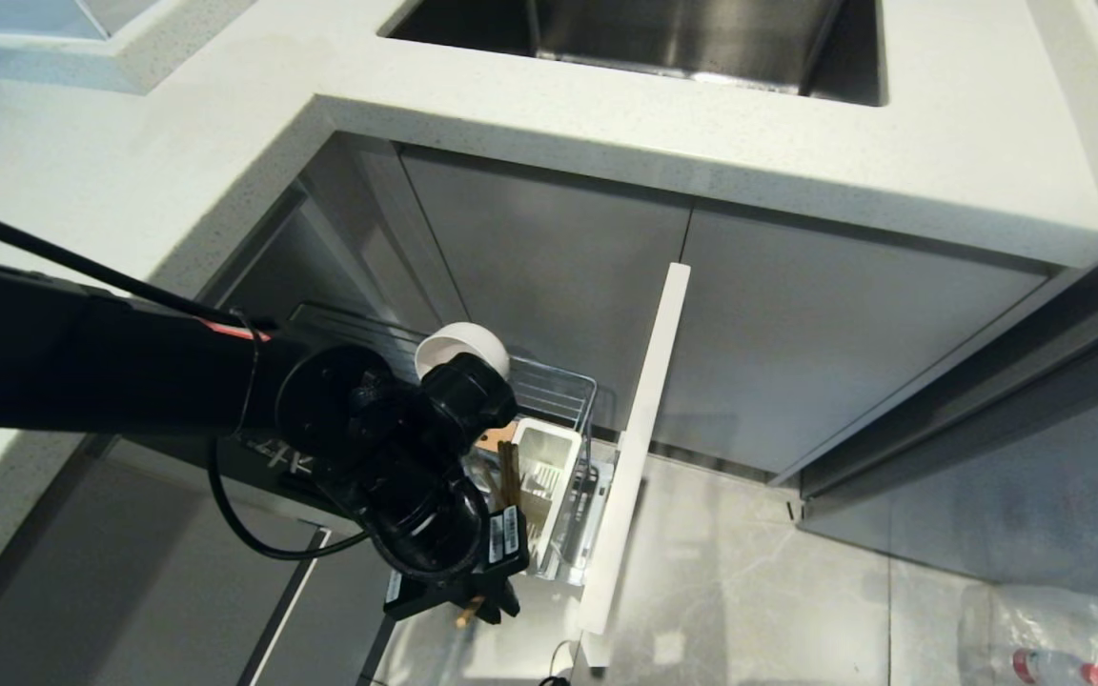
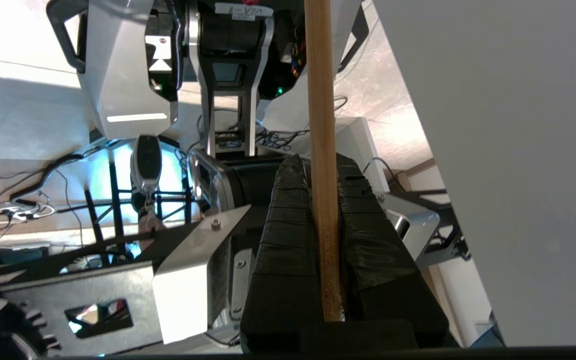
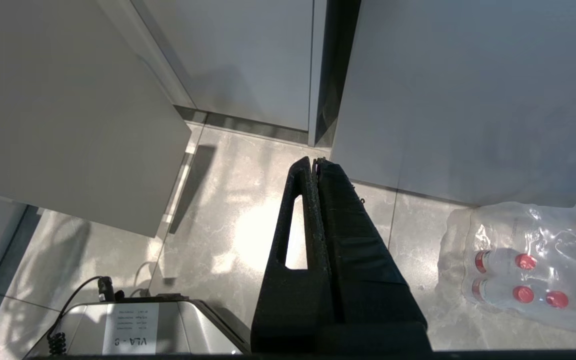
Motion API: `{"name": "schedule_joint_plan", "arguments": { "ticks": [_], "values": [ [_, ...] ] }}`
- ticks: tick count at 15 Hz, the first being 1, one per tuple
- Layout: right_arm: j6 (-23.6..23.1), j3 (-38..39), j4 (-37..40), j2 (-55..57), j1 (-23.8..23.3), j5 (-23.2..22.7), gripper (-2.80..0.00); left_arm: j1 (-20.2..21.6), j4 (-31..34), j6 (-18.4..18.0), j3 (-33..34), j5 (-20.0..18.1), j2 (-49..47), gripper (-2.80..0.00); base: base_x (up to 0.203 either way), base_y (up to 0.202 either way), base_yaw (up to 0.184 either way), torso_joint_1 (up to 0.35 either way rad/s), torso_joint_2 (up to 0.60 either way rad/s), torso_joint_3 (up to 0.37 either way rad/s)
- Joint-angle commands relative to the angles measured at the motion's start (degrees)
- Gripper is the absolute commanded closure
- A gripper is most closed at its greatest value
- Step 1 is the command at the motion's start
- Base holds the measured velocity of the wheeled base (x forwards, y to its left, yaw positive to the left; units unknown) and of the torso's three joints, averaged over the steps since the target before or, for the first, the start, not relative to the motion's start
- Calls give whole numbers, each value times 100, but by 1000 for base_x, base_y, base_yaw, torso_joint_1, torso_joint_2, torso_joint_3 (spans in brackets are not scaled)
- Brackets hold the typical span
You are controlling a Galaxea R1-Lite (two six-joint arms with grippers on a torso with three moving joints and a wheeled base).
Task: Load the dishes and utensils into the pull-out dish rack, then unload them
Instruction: Pick up the chopsticks and place it in the cupboard
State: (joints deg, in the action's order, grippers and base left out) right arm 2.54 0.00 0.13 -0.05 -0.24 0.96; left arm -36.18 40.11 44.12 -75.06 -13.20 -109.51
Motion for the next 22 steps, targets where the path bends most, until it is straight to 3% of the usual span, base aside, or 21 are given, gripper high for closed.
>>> {"name": "schedule_joint_plan", "arguments": {
  "ticks": [1,18,19,22],
  "values": [
    [1,9,0,5,-2,0,0,6,-7,27,0,-7,-108,0,0,0,0,0,0,0],
    [1,9,4,5,-2,0,0,296,-680,11,0,11,-581,0,0,0,0,0,0,0],
    [1,9,-4,5,3,0,0,296,-680,10,0,11,-579,-280,0,0,0,0,0,0],
    [1,9,4,5,-2,0,0,287,-680,27,-26,55,-520,-280,0,0,0,0,0,0]
  ]
}}
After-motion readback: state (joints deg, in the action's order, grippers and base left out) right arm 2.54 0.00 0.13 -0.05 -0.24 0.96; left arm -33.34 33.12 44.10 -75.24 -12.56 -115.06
